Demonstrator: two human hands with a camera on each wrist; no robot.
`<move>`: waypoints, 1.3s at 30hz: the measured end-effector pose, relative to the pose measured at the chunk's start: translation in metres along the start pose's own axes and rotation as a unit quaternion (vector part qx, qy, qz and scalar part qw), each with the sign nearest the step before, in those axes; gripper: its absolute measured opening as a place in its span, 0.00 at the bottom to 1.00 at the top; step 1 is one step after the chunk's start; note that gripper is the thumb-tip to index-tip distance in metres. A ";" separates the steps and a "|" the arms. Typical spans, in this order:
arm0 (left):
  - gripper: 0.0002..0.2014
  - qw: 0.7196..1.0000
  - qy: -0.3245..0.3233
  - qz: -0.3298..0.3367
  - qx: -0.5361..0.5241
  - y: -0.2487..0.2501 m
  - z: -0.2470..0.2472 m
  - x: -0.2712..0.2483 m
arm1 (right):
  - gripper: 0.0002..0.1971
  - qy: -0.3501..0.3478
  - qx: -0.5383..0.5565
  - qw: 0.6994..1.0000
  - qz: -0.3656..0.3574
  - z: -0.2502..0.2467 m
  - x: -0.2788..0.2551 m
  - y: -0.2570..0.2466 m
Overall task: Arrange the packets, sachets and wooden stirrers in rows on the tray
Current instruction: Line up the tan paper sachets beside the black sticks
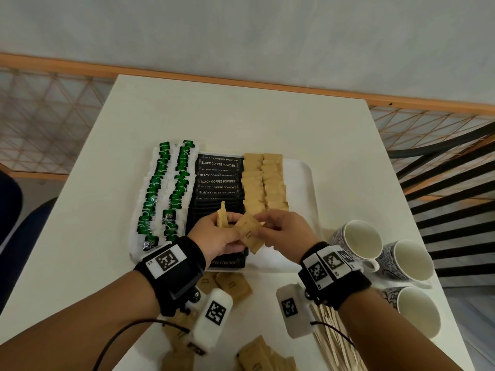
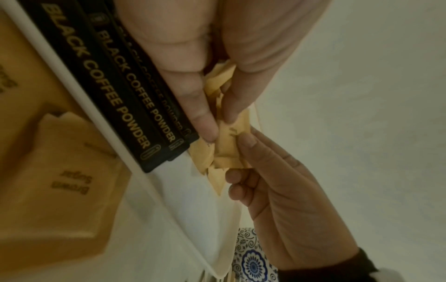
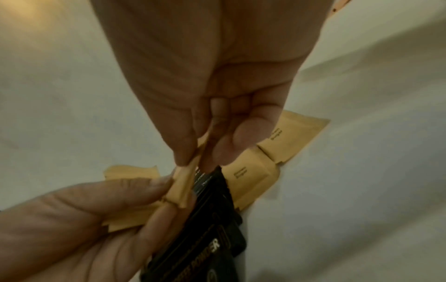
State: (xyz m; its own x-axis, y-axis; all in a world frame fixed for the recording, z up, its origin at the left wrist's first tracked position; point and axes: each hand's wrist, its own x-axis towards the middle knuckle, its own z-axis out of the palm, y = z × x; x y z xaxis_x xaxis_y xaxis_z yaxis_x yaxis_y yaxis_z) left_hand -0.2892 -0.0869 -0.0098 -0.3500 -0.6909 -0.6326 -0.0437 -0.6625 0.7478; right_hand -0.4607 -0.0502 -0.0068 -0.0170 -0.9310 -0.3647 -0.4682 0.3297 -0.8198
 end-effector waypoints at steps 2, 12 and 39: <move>0.10 1.000 0.017 -0.005 -0.001 0.000 0.000 -0.001 | 0.13 -0.008 0.044 0.999 -0.007 -0.001 -0.003 0.001; 0.08 0.999 0.012 -0.030 0.020 0.004 0.005 -0.008 | 0.09 0.010 0.111 0.993 -0.035 -0.001 -0.006 0.007; 0.04 0.995 0.062 -0.009 0.081 -0.001 -0.007 -0.002 | 0.16 0.123 -0.167 0.977 0.047 0.008 0.012 0.019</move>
State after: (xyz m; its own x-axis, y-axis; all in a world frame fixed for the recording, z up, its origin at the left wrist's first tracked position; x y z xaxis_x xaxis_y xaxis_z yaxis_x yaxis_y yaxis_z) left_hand -0.2816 -0.0866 -0.0105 -0.2299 -0.7162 -0.6589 -0.2025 -0.6270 0.7522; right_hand -0.4630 -0.0542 -0.0306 -0.2653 -0.9225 -0.2805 -0.7155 0.3834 -0.5840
